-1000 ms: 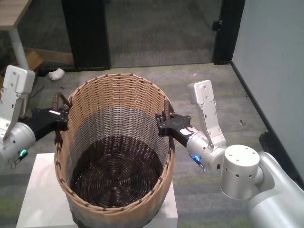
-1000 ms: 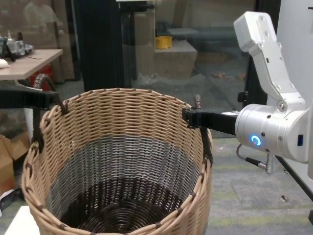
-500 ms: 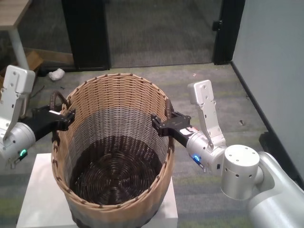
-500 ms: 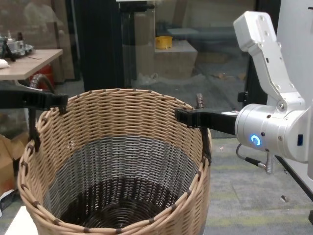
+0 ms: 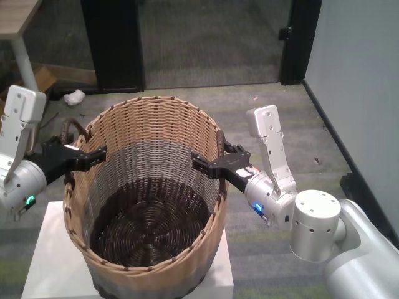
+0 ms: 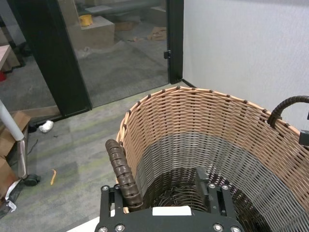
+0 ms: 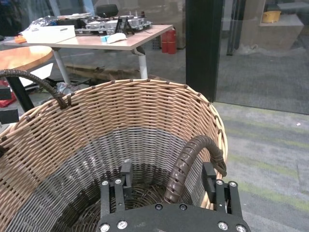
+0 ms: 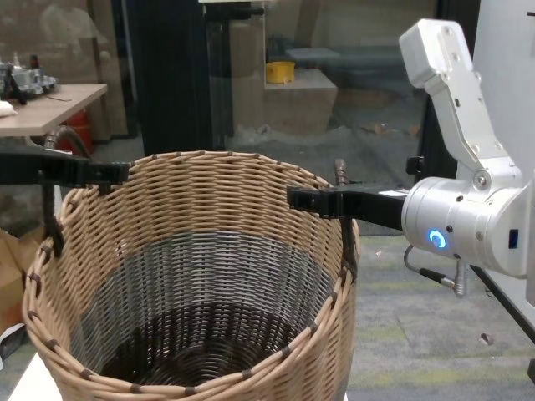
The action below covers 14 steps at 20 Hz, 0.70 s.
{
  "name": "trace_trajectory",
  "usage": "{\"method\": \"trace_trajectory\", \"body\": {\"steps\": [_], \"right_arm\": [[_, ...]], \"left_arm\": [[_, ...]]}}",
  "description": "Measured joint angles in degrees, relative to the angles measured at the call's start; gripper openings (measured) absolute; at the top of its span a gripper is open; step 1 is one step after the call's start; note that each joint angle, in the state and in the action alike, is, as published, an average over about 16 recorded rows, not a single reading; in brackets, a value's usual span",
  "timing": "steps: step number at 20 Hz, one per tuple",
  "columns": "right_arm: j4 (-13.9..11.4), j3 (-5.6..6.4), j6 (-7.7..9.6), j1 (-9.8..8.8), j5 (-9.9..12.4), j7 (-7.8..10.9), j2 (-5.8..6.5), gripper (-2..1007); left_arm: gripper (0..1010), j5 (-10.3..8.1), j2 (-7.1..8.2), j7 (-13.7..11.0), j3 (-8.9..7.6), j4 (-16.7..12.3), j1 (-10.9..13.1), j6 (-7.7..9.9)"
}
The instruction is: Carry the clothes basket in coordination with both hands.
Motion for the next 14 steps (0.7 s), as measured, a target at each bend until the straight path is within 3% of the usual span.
{"method": "trace_trajectory", "body": {"steps": [7, 14], "right_arm": [[-0.71, 0.19, 0.36, -0.13, -1.22, -0.33, 0.28, 971], [-1.26, 0.57, 1.38, -0.08, -3.28, -0.89, 0.58, 1003]], "left_arm": [[970, 0.73, -0.87, 1.95, -0.79, -1.20, 0.62, 1.46], [1002, 1.90, -2.05, 3.80, -1.75, -2.57, 1.30, 3.67]]}}
